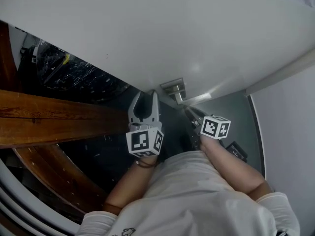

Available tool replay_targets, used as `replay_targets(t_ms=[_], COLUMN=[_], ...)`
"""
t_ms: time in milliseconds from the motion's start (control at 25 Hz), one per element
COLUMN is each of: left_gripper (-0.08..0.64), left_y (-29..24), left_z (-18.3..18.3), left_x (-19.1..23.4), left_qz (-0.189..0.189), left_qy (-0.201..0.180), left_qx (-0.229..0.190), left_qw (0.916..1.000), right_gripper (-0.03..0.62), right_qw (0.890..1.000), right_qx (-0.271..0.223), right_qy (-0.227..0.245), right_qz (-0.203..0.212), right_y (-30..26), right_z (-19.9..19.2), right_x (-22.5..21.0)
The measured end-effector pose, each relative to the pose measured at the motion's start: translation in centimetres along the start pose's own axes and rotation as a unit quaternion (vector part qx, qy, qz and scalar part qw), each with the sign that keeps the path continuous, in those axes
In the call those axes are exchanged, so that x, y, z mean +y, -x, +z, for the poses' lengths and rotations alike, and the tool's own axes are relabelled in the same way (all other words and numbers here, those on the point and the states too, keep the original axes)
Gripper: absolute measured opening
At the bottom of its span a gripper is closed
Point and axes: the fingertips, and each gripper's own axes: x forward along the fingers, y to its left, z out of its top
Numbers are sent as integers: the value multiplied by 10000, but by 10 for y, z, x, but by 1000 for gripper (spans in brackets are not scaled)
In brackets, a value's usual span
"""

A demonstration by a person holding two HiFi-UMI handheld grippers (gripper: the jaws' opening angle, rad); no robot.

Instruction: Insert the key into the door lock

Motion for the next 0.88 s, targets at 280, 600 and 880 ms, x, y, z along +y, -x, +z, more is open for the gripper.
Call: replay_targets(t_ms=[280, 600, 880], left_gripper=[129, 129, 129], left_y=[0, 0, 0], left_z=[0, -1, -1], left_x=[1, 0, 0], left_qz=[22, 4, 10], left_qy=[6, 0, 28], left_qx=[-45, -26, -18], left_qw=[10000, 10000, 10000], right_gripper=[26, 26, 25], right_qw=[9995, 9989, 9961], right_qx=[-9, -46, -213], right_qy=[-320, -471, -840], right_qz=[-9, 65, 181], right_y=[0, 3, 0], right_z=[1, 5, 8], right_x=[-1, 6, 6])
